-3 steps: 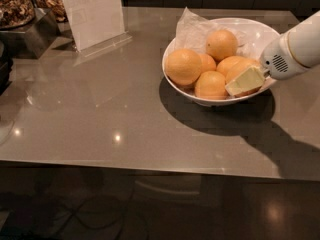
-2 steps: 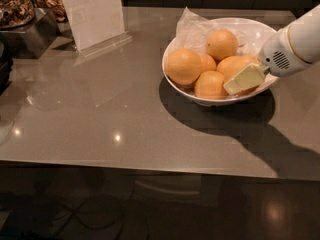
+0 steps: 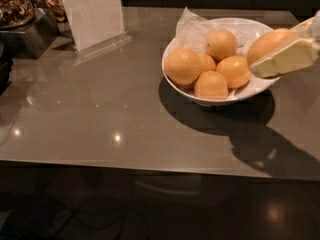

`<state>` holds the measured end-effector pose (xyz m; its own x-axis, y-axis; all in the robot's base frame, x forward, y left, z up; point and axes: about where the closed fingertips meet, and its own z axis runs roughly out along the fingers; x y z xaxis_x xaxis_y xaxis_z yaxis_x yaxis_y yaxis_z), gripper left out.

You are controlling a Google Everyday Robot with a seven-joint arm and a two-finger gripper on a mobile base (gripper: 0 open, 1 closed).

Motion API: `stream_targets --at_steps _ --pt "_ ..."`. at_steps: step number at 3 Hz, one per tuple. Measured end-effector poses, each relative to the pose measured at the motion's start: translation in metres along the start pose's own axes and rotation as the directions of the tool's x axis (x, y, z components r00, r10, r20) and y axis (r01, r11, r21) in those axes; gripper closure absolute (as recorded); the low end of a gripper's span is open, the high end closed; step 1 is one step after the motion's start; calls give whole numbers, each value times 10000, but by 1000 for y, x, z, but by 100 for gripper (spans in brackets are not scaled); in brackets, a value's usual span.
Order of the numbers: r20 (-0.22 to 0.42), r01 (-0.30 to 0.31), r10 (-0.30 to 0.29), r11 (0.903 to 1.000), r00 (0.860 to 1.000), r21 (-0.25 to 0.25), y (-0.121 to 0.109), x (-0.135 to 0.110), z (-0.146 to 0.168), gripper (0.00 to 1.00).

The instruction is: Pick orange from white bowl

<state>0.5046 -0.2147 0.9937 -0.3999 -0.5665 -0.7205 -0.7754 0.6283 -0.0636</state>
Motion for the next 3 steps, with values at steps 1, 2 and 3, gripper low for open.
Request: stream_targets --at_steps 1,2,3 --pt "1117 -474 538 9972 9923 -585 7 6 -40 100" --pt "1363 -541 639 9958 9886 -743 12 0 -43 100" --pt "1357 -538 635 9958 9887 -741 12 0 -43 100"
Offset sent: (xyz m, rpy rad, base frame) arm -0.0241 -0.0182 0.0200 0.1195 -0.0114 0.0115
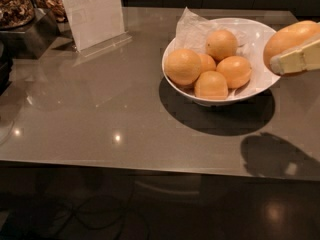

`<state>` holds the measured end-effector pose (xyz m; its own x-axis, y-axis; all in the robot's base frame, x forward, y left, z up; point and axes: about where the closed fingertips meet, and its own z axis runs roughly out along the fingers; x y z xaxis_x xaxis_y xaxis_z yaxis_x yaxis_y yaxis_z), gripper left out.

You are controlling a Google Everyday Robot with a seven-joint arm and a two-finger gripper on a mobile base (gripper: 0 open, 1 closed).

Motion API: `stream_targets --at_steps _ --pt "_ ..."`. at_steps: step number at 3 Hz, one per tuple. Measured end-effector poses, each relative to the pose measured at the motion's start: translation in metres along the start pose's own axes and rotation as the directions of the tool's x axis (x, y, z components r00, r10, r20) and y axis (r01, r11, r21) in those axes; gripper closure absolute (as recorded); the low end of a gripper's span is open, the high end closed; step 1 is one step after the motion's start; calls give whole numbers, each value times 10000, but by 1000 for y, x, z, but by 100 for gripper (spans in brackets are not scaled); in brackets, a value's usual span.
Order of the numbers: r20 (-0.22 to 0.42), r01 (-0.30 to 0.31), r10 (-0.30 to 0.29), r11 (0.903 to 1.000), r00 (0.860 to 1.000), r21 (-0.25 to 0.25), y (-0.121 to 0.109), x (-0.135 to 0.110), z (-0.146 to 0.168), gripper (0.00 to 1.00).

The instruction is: Pick orange from white bowl

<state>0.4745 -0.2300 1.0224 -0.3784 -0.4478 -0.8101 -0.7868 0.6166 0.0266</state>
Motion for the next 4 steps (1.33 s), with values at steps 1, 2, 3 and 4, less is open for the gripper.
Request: stream_targets --at_steps 1,2,3,4 --pt "-15 9 -10 9989 10000 -466 17 2 10 100" --pt "37 -393 403 9874 9992 -1532 51 16 31 100" --pt "305 -544 632 9715 9975 -2307 80 20 44 100" --pt "461 -587 762 9508 9960 -3042 103 22 59 100"
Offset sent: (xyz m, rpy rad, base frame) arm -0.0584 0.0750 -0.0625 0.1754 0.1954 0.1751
